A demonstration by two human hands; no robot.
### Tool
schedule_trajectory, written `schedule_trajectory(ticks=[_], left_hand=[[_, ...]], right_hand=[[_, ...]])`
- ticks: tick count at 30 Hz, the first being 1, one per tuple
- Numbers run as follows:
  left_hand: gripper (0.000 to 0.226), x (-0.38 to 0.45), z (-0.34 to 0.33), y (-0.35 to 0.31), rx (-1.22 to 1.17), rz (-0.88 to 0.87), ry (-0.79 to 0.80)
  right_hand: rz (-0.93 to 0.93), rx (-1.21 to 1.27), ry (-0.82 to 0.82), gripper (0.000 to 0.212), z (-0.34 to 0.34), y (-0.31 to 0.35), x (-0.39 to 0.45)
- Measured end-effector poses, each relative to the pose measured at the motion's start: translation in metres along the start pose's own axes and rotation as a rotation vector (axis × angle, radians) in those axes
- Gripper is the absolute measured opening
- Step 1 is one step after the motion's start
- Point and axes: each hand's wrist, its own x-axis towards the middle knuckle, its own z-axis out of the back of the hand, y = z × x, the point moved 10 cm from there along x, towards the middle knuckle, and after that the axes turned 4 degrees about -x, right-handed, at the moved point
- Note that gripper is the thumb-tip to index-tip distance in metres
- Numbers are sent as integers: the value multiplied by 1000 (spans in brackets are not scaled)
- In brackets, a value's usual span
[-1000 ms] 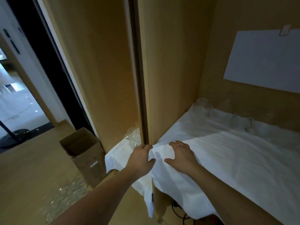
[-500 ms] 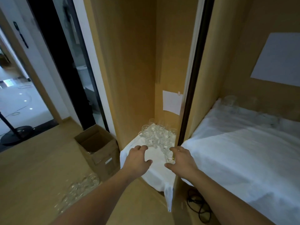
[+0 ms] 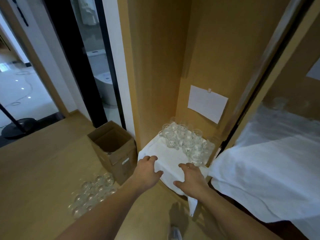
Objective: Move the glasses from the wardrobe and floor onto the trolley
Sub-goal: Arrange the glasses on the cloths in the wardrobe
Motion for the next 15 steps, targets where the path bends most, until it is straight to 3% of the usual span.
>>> schedule_trajectory(ticks=[7, 15], left_hand=[[59, 52, 13, 10, 22, 33, -23], [55, 140, 11, 15, 114, 28, 81]], right_hand=[[5, 53, 26, 74, -2, 8, 73], [-45, 168, 85, 72, -4, -10, 153]])
